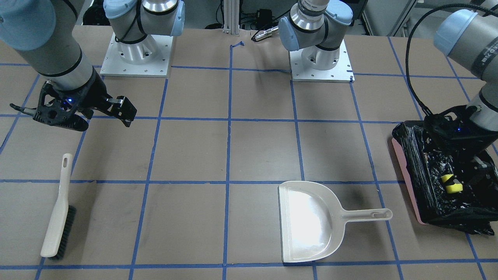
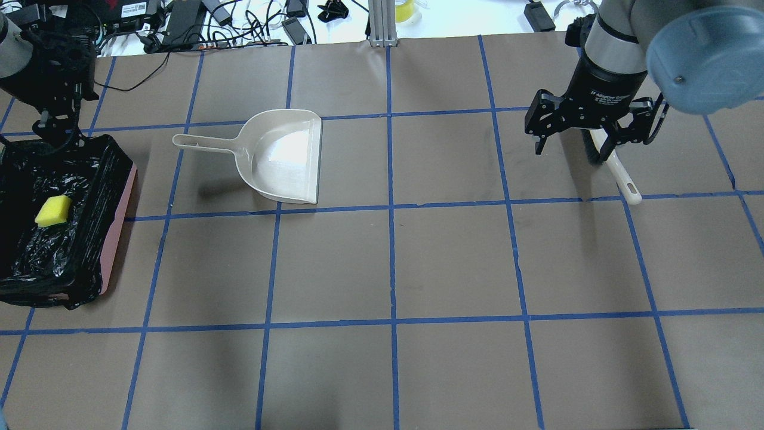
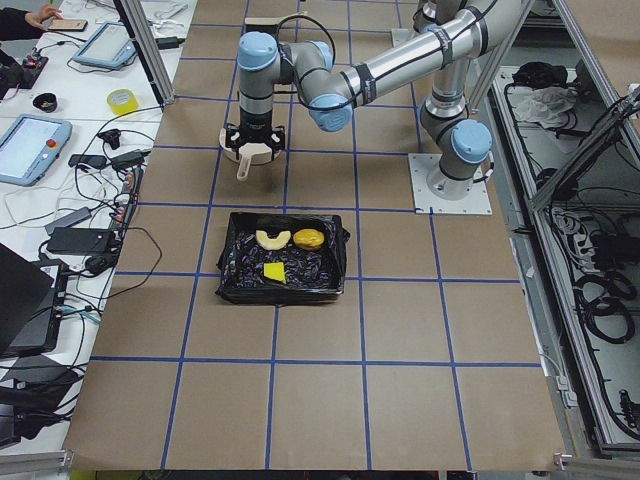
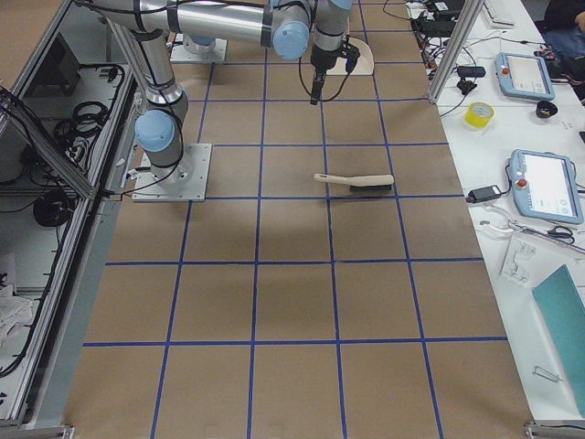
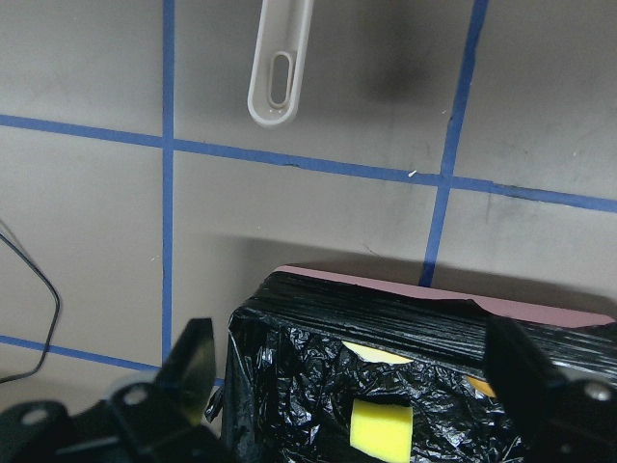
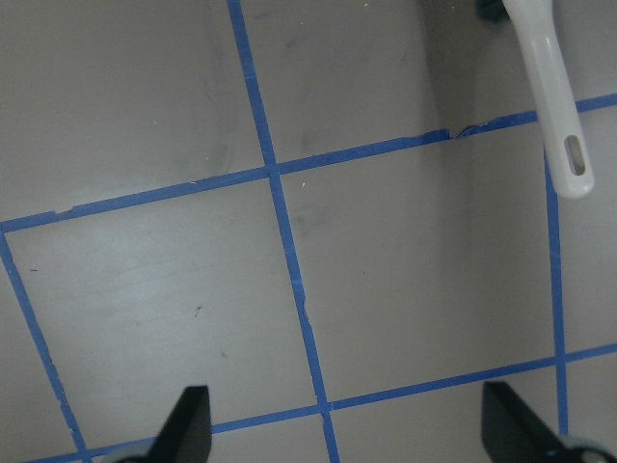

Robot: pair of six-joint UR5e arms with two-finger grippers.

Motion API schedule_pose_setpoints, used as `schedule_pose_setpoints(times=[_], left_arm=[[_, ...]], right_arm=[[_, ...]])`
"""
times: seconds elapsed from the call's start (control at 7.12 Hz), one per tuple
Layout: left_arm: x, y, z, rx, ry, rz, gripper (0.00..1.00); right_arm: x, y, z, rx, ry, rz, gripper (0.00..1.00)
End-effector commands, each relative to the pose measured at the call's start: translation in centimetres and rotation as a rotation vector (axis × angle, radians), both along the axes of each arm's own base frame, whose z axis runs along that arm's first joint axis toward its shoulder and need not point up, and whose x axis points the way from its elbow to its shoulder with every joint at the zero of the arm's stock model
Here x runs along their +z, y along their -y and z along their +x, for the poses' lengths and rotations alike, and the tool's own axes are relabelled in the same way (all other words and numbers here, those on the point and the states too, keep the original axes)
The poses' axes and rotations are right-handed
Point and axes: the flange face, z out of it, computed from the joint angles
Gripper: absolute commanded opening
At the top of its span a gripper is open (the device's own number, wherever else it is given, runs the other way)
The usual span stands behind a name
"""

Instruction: Sweep and dump trash into bin

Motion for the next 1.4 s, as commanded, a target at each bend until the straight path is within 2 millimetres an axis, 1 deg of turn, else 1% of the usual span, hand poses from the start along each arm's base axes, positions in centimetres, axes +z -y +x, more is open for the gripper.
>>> schedule_pose_setpoints(times=[0.0, 0.14, 0.28, 0.42, 0.56, 0.7, 0.84, 0.98, 1.12, 1.26], left_arm=[[0.8, -0.4, -0.2, 0.094, -0.014, -0.021, 1.0], [0.8, -0.3, -0.8, 0.105, -0.019, -0.023, 1.0], [0.8, -0.1, -1.9, 0.189, -0.035, -0.03, 1.0], [1.5, -0.3, -4.5, 0.442, -0.065, -0.071, 1.0], [2.0, -0.4, -7.3, 0.606, -0.096, -0.093, 1.0], [2.5, -0.7, -9.5, 0.707, -0.119, -0.099, 1.0], [3.3, -1.1, -11.2, 0.871, -0.155, -0.12, 1.0], [3.6, -1.3, -12.7, 0.993, -0.189, -0.121, 1.0], [4.9, -2.3, -15.1, 1.101, -0.217, -0.117, 1.0], [5.7, -3.5, -17.6, 1.231, -0.237, -0.102, 1.0]], right_arm=[[0.1, -0.1, -0.1, 0.002, -0.002, -0.004, 1.0], [0.5, 0.1, 0.0, 0.004, -0.004, -0.011, 1.0], [0.9, -0.1, -0.1, 0.002, -0.004, -0.019, 1.0], [1.0, -0.1, -0.1, 0.008, -0.005, -0.019, 1.0], [1.0, -0.1, -0.1, 0.008, -0.004, -0.02, 1.0], [1.0, -0.1, -0.1, 0.01, -0.002, -0.019, 1.0], [1.0, -0.1, -0.1, 0.01, -0.004, -0.02, 1.0], [1.0, -0.1, -0.1, 0.01, -0.004, -0.02, 1.0], [0.9, 0.0, -0.1, 0.008, -0.003, -0.023, 1.0], [1.1, 0.0, 0.0, 0.009, 0.001, -0.034, 1.0]])
